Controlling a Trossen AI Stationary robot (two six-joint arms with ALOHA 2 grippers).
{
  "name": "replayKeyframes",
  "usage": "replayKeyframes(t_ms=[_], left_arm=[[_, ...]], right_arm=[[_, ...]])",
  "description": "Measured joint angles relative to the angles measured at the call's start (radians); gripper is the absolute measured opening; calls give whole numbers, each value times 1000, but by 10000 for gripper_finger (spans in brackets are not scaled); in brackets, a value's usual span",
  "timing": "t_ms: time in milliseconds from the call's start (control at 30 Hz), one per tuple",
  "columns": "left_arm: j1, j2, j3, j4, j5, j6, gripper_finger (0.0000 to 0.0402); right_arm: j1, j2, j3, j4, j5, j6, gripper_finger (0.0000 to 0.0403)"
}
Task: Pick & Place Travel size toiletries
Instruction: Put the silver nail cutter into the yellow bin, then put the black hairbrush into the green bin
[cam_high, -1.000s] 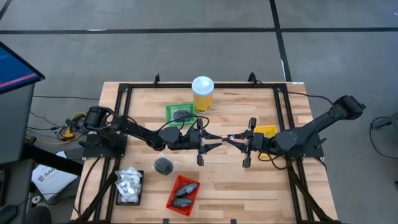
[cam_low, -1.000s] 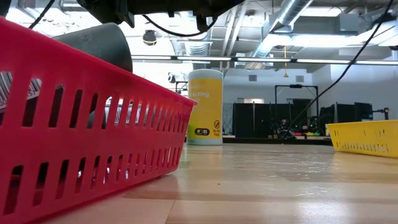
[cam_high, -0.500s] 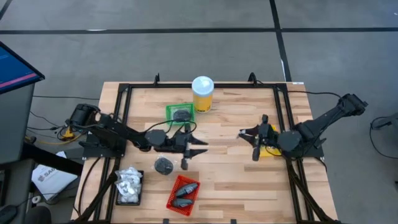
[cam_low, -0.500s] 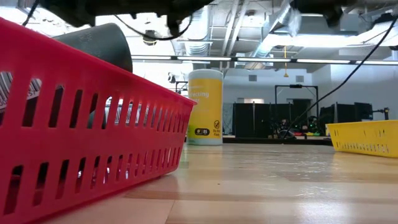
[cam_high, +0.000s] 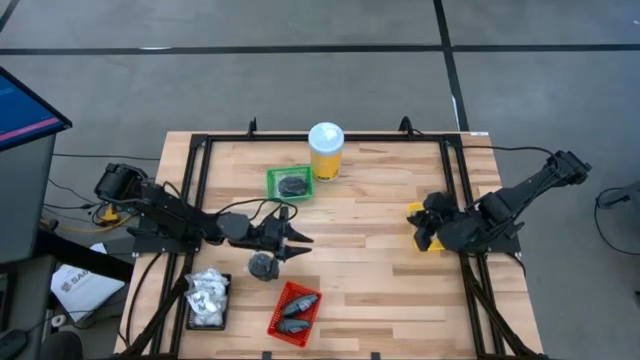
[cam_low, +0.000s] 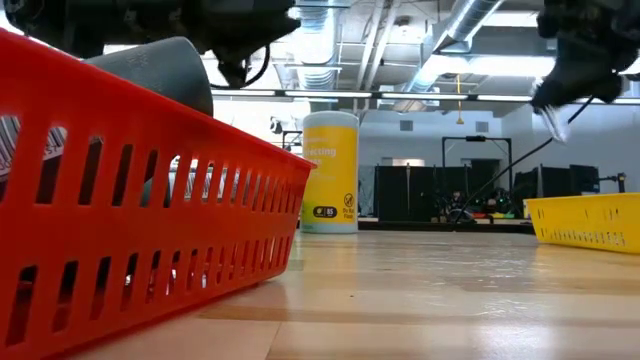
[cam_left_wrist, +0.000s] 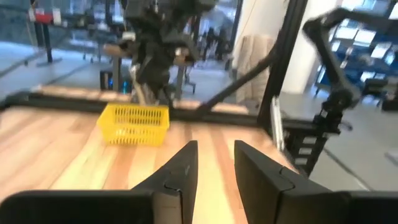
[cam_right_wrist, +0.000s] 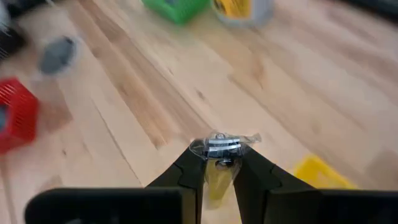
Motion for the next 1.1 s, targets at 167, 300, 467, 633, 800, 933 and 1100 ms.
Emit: replayKeyframes(t_ms=[167, 300, 467, 633, 800, 933, 1100], left_arm=[[-2, 0, -2, -89, 0, -49, 87], [-5, 0, -2, -141, 0, -99, 86], [-16, 1, -2, -226, 1, -103, 85], [-29, 1, -2, -305, 1, -152, 86], [-44, 1, -2, -325, 0, -154, 86], [-47, 1, -2, -326, 0, -154, 86], [-47, 1, -2, -328, 0, -154, 86]], right_arm=[[0, 5, 0, -118, -82, 130, 50], [0, 7, 0, -204, -131, 233, 50], [0, 28, 0, -263, -184, 302, 50], [0, 65, 0, -292, -219, 328, 50], [0, 113, 0, -300, -219, 329, 79], [0, 161, 0, -306, -219, 328, 108], [0, 215, 0, -310, -220, 323, 124]])
